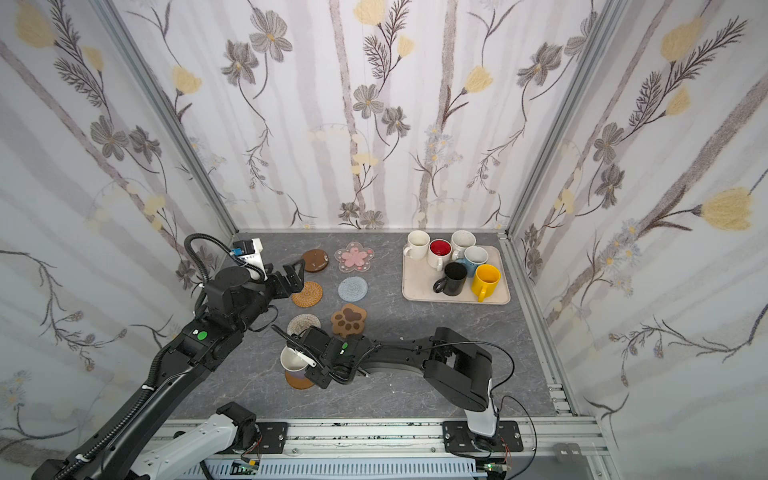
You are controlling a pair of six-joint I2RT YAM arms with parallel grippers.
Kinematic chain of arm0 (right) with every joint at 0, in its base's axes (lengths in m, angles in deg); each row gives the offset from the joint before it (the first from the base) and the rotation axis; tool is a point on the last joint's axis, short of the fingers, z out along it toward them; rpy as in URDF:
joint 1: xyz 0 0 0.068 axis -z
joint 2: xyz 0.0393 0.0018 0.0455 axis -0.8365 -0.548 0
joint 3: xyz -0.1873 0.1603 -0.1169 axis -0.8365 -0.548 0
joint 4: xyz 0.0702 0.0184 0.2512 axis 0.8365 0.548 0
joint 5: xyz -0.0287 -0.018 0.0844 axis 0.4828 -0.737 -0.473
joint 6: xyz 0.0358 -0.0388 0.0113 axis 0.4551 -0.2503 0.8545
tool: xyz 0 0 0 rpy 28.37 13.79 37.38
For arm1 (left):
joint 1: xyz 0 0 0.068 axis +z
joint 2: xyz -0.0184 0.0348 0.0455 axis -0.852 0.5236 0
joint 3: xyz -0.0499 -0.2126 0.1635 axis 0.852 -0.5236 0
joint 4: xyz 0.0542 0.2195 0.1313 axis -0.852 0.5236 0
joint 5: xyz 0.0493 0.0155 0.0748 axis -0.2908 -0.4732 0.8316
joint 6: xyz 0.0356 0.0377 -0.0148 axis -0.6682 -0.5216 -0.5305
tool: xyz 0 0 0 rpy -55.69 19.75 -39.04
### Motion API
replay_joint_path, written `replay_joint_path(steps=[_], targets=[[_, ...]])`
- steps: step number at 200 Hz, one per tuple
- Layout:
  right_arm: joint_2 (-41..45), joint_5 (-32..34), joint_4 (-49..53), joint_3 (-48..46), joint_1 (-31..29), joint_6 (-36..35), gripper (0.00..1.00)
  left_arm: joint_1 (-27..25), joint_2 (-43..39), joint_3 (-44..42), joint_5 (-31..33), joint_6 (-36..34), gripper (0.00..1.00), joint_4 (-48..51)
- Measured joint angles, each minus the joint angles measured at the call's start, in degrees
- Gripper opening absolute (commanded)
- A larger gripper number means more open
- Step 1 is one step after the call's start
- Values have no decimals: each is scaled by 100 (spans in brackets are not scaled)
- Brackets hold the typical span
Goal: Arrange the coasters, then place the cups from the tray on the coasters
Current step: 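Lower the lavender mug onto the large brown wooden disc with right gripper, then open right gripper and draw it back while left gripper reaches toward the tray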
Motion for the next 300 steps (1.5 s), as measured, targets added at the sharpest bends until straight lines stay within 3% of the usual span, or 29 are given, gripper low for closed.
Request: replay_joint_path(steps=[89, 132, 185, 250, 300], targets=[[247, 149, -33, -136, -66, 0, 69, 50, 164, 70, -256, -79, 100, 9], [868, 232, -155, -503, -68, -20, 74, 68, 645, 540, -625, -192, 100, -15], [2090, 455, -715, -1696, 55, 129, 78, -81, 1615, 1311, -876, -22, 100, 22], [4459, 420, -1528, -3707, 1333, 826, 78, -852, 3331, 2583, -614, -17, 100, -13], [6319, 173, -1650, -4741, 2691, 1342, 97, -1233, 4752, 3648, -603, -2, 100, -9]])
